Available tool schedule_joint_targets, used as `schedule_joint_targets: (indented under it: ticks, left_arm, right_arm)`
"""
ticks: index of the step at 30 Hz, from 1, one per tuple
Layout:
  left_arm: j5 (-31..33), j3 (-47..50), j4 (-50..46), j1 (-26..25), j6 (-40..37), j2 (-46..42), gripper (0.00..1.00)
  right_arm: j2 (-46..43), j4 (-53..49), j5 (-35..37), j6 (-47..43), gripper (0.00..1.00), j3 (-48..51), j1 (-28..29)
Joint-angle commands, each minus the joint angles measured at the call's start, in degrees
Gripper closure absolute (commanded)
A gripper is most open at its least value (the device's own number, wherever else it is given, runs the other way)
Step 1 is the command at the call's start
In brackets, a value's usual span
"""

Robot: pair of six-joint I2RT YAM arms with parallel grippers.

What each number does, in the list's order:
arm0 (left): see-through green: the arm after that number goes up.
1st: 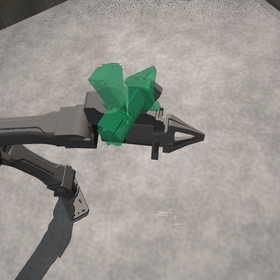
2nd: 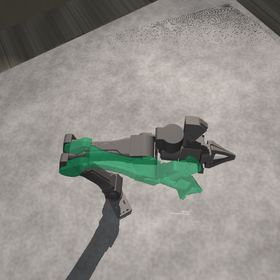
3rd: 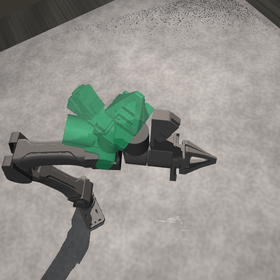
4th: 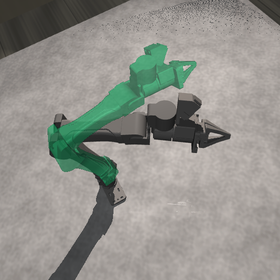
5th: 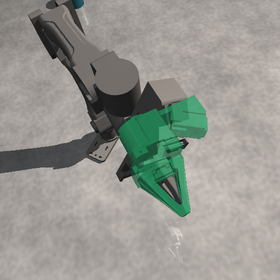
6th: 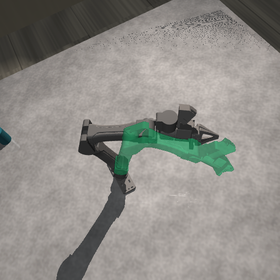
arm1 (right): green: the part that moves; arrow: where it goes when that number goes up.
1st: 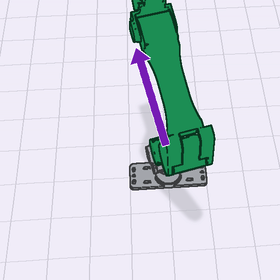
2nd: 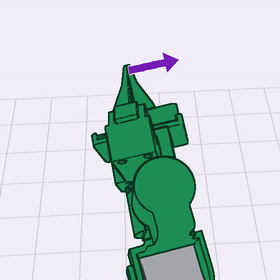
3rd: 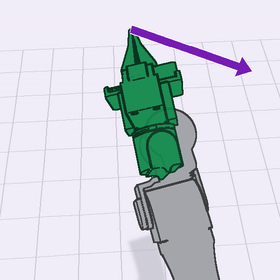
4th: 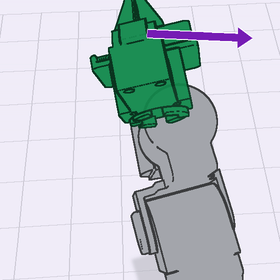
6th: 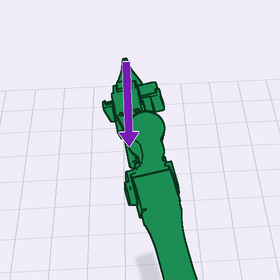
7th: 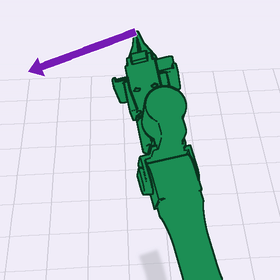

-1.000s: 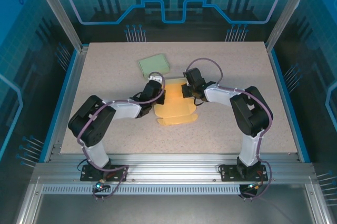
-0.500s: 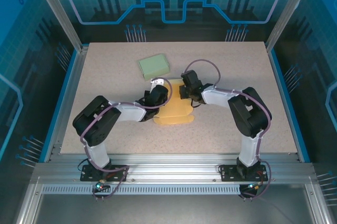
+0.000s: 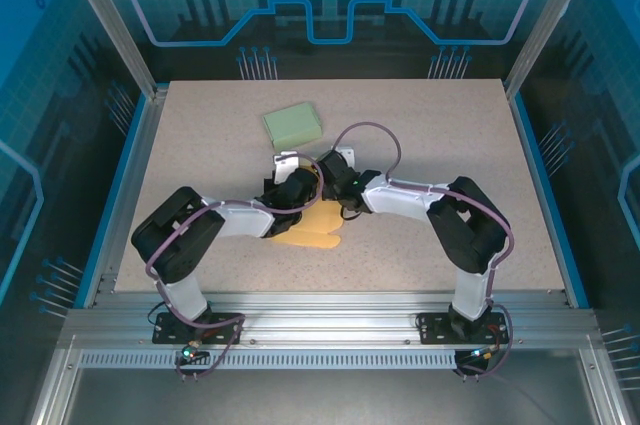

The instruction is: Fold the paper box

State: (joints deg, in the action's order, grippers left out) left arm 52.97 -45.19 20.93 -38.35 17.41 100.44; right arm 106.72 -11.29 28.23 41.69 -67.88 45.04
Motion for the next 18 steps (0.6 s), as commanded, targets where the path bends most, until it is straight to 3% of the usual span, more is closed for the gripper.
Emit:
schedule_joint_targets:
  ticks: [1,7,11,15,17,18]
  left_arm:
    - [8.74,-0.87,7.35,0.38,3.14,-1.38,0.95]
    - [6.72,0.87,11.81,1.06,2.78,-2.04,0.91]
    - [-1.64,4.29,15.36,1.06,3.48,-5.37,0.87]
    - [-7.9,4.64,9.73,1.05,7.31,-8.82,0.86]
    - [-11.91,4.85,7.51,1.0,9.23,-9.93,0.72]
    - [-14.81,5.46,7.46,1.06,10.39,-10.59,0.56]
  right_arm:
    - [-0.41,-6.81,-4.66,1.93,1.0,-0.06,1.98]
    - [0.56,-8.1,-4.81,2.25,1.0,-2.11,2.41]
    - [1.15,-10.13,-3.57,1.66,1.0,-3.61,2.35]
    - [2.96,-15.55,-1.5,1.28,1.0,-6.62,1.98]
    - [3.44,-16.97,-1.08,1.2,1.0,-7.09,1.94]
    - [3.34,-17.25,-1.07,1.21,1.0,-6.9,1.94]
